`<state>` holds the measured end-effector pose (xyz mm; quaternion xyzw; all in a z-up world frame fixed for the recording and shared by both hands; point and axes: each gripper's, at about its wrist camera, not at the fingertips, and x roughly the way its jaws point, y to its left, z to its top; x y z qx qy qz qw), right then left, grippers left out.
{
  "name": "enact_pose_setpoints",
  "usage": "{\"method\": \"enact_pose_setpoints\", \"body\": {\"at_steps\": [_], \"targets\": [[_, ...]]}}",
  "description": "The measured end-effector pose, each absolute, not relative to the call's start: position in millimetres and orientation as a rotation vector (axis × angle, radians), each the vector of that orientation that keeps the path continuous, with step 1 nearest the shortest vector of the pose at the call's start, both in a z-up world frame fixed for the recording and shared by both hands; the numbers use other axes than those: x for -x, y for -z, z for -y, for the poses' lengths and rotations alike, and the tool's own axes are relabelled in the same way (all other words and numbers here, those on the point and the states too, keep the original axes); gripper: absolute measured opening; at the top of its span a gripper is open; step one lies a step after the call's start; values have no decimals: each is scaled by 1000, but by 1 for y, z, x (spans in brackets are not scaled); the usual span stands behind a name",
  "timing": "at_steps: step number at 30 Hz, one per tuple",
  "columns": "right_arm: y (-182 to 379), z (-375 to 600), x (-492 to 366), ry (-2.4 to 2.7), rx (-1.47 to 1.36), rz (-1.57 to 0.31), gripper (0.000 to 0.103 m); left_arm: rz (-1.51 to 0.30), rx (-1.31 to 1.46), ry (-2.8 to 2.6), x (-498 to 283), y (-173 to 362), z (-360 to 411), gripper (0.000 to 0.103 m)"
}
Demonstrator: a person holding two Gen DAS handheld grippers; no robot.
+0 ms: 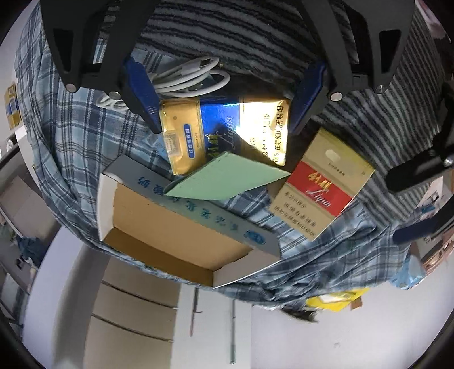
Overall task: Organize soft objects
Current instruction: 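Grasp the red-and-cream pack with left tool while right tool grasps gold-blue pack, then lift both held packs and carry them over the open white box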
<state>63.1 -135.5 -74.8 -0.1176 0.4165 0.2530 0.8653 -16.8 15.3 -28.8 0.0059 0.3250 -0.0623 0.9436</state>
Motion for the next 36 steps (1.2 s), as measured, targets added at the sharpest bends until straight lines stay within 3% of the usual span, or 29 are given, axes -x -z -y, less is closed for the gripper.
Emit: {"method": "enact_pose_setpoints", "body": {"at_steps": [9, 12, 15, 17, 19, 25, 28, 36], "targets": [[51, 157, -43, -374, 158, -712, 85, -713, 129, 187, 3, 34, -18, 94], [56, 160, -41, -383, 132, -723, 85, -758, 116, 203, -3, 41, -12, 87], [57, 161, -42, -391, 121, -717, 85, -815, 128, 232, -8, 51, -9, 74], [58, 161, -42, -400, 114, -714, 85, -836, 116, 256, -9, 55, -5, 60], [58, 160, -41, -408, 113, -712, 85, -845, 108, 277, -8, 57, -1, 54], [58, 161, -38, -417, 115, -703, 85, -877, 95, 296, -7, 62, 4, 49], [58, 161, -38, -418, 114, -703, 85, -881, 96, 330, -6, 61, 6, 36], [56, 165, -36, -409, 96, -691, 85, -836, 34, 322, 4, 48, 9, 27]]}}
